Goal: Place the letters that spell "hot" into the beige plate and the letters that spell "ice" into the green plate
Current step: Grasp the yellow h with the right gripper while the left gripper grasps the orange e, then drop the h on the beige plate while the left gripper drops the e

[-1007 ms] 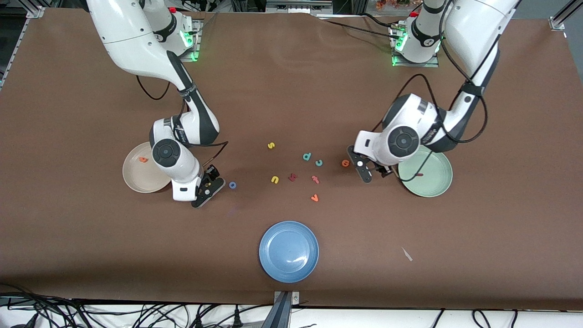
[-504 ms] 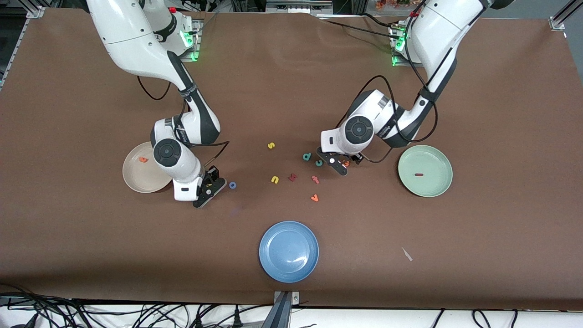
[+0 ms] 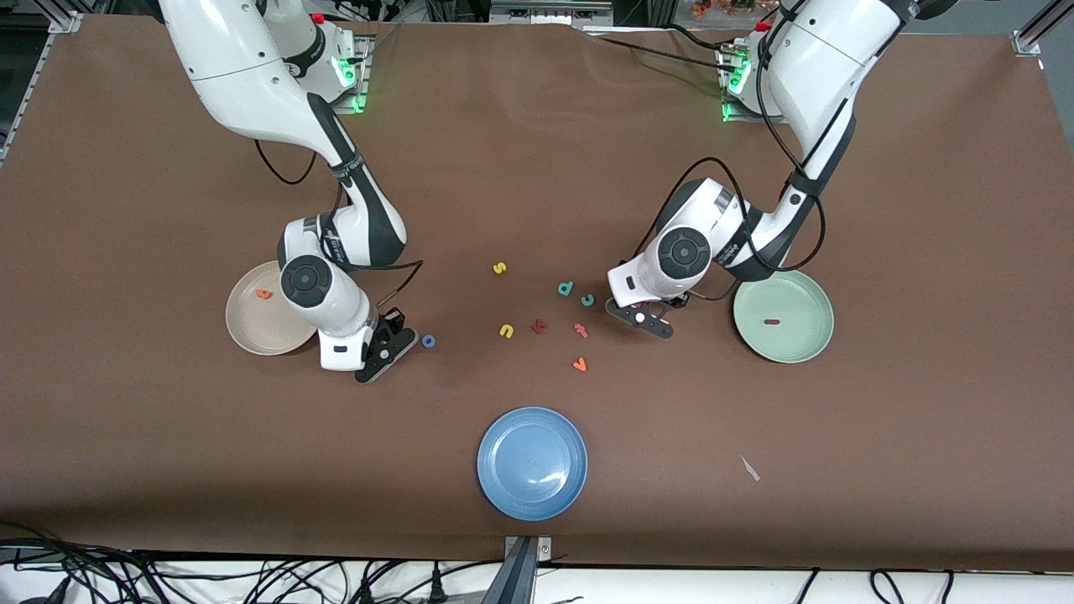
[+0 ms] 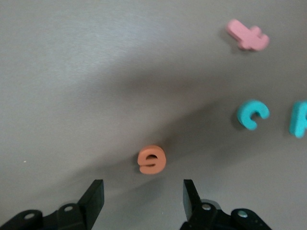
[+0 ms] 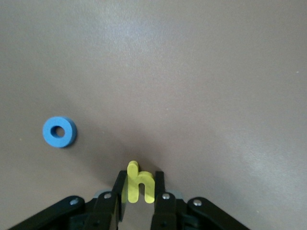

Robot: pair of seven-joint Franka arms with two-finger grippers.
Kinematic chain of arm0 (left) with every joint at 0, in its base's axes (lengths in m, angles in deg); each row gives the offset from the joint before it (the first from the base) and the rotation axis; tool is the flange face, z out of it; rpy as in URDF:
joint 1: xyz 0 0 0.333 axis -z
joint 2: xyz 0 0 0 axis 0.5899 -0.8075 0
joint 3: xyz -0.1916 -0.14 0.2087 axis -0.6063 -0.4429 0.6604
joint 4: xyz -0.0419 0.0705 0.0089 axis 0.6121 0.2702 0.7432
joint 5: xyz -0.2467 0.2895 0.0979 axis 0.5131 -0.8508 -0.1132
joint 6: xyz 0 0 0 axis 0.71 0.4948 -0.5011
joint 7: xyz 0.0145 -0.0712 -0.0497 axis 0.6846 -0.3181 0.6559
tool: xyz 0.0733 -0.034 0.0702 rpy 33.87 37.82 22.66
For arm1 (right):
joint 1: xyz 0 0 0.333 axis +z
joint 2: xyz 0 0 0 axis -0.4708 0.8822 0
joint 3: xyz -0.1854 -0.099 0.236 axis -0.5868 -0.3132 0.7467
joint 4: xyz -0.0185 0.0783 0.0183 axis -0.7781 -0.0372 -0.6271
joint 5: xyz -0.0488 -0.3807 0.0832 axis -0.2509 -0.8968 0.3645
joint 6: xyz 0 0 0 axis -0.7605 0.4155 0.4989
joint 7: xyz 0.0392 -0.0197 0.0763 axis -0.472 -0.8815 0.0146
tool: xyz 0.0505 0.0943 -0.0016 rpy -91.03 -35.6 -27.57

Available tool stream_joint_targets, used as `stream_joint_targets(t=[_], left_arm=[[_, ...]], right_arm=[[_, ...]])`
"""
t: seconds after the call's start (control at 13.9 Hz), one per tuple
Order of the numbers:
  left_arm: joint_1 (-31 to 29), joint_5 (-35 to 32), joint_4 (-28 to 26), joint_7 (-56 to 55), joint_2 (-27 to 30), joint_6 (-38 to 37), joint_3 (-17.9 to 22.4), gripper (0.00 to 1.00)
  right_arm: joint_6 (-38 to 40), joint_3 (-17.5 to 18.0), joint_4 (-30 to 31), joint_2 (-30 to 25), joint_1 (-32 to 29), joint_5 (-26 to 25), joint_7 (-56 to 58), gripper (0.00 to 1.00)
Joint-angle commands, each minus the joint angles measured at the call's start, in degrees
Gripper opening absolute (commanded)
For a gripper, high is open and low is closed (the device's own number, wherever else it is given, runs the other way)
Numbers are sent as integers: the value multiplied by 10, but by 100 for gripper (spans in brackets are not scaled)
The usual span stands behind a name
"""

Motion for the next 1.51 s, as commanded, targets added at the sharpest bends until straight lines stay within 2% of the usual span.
stream_joint_targets(t=[0.0, 0.29, 0.43, 0.5, 0.65, 0.79, 1.01, 1.08, 1.15, 1.22, 1.29, 1.44], left_arm=[[9, -6, 3, -45, -11, 20, 0, 67], [9, -28, 2, -46, -21, 35, 0, 65], [4, -34, 2, -46, -21, 36, 0, 63], [5, -36, 2, -46, -21, 37, 0, 59], [5, -46, 3, -46, -21, 37, 0, 53], [4, -46, 3, -46, -21, 37, 0, 38], [3, -46, 5, -46, -22, 37, 0, 30], [3, -47, 5, -46, -22, 37, 0, 26], [3, -47, 6, -46, -21, 37, 0, 18], [3, -47, 6, -46, -21, 37, 0, 9], [2, -47, 7, -46, -19, 36, 0, 4], [0, -47, 8, -43, -10, 28, 1, 4]], right_arm=[[24, 11, -25, 4, -14, 27, 12, 0], [136, 4, -38, -37, -58, 28, 12, 0], [198, -20, -37, -58, -69, 28, 13, 0], [213, -35, -31, -65, -69, 28, 13, 0], [216, -47, -2, -79, -70, 29, 16, 0], [194, -63, 39, -98, -70, 29, 16, 0], [160, -86, 97, -128, -70, 46, 16, 1], [156, -93, 108, -132, -70, 52, 16, 7], [157, -98, 109, -132, -70, 56, 17, 39], [157, -100, 109, -131, -70, 69, 17, 90], [161, -100, 107, -132, -70, 81, 16, 100], [162, -96, 100, -132, -69, 89, 7, 100]])
